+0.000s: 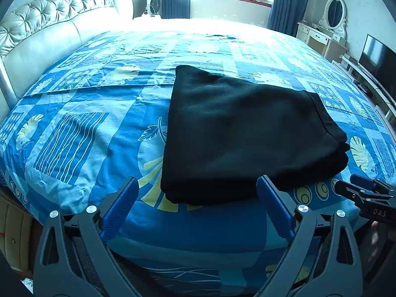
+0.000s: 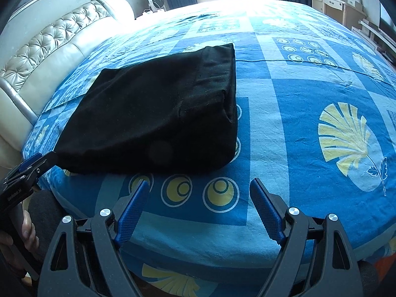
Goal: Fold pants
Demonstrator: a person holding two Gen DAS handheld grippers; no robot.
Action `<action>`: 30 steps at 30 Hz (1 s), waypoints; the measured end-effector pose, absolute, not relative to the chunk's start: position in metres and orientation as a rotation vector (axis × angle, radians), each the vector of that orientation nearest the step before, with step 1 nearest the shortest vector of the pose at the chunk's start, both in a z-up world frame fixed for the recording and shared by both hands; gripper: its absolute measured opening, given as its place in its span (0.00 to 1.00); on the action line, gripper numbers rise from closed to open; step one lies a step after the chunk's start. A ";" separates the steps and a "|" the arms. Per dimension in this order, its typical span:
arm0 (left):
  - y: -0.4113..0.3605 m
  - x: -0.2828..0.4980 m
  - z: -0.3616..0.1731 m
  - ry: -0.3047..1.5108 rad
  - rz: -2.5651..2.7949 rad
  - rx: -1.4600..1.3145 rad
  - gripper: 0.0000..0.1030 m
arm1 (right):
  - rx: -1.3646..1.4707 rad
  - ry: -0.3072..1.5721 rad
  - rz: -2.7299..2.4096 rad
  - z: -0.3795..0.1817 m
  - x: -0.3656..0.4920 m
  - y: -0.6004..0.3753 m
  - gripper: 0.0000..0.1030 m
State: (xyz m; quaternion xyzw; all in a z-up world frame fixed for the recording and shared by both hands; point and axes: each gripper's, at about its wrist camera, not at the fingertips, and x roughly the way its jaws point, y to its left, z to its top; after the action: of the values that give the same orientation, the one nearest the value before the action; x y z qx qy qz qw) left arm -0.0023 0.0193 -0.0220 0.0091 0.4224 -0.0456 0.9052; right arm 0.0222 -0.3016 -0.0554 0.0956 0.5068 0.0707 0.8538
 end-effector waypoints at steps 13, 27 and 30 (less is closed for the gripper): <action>0.017 -0.003 -0.025 0.884 -0.089 0.029 0.93 | 0.206 1.066 0.116 -0.056 0.022 -0.305 0.80; 0.016 -0.004 -0.023 0.880 -0.080 0.040 0.93 | 0.200 1.068 0.121 -0.056 0.022 -0.303 0.80; 0.016 -0.004 -0.023 0.883 -0.079 0.043 0.93 | 0.199 1.072 0.122 -0.056 0.022 -0.302 0.80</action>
State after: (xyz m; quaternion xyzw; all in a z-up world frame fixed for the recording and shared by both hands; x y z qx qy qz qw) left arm -0.0038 0.0158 -0.0230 0.0210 0.4272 -0.0383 0.9031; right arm 0.0222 -0.3020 -0.0563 0.0944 0.5095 0.0580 0.8533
